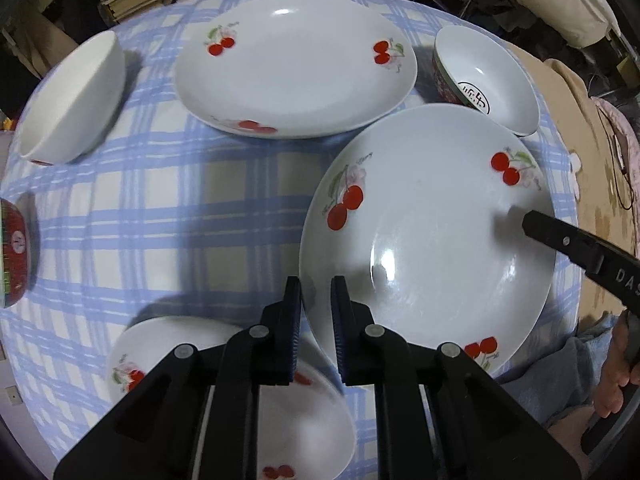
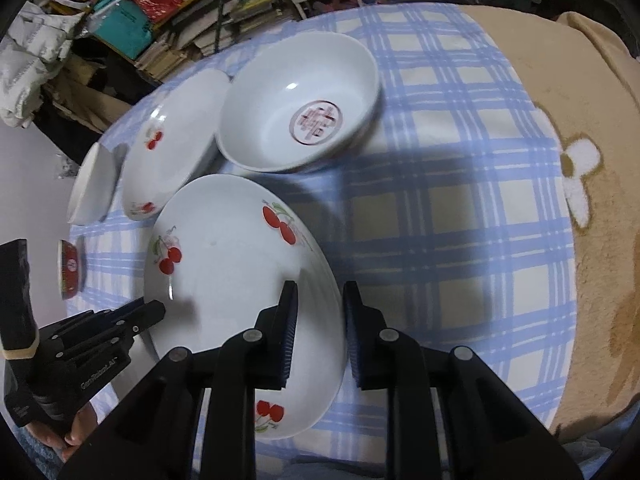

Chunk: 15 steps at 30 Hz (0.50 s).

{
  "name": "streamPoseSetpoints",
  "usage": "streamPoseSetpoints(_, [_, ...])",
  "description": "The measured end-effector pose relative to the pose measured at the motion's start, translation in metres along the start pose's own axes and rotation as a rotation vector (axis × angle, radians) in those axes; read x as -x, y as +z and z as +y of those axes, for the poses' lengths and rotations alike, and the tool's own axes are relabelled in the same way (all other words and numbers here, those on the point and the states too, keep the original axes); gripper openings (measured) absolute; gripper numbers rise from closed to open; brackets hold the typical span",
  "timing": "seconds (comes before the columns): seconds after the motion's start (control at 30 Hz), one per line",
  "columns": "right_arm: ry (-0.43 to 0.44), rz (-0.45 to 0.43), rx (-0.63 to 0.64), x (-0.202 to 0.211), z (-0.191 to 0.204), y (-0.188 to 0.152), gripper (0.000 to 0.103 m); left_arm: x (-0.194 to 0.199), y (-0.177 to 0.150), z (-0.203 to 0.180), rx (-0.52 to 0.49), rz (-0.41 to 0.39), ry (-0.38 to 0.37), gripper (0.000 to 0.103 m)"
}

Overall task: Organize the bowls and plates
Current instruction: 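Carry the second plate with both grippers and lower it onto the first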

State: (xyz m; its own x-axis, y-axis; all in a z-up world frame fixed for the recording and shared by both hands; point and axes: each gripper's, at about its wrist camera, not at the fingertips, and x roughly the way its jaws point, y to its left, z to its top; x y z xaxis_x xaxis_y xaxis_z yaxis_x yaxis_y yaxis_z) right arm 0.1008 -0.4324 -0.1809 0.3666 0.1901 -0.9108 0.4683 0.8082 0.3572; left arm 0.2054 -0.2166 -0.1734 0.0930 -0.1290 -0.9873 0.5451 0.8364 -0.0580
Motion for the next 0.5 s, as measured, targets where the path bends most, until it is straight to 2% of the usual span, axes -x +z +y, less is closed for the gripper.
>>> streamPoseSetpoints(0.17, [0.022,-0.025,0.032,0.009,0.016,-0.004,0.024,0.024,-0.018,0.011,0.010,-0.038,0.005,0.014])
streamPoseSetpoints(0.33, [0.000,-0.094,0.092,0.026,0.042,-0.012,0.024,0.053,-0.039,0.021,0.027,-0.091,0.021,0.014])
streamPoseSetpoints(0.43, [0.035,-0.106,0.106,0.032,0.052,-0.018,0.024,0.066,-0.055,0.034,0.040,-0.103,0.041,0.014])
streamPoseSetpoints(0.5, [0.070,-0.105,0.116,0.036,0.057,-0.022,0.024,0.070,-0.054,0.044,0.059,-0.108,0.043,0.014])
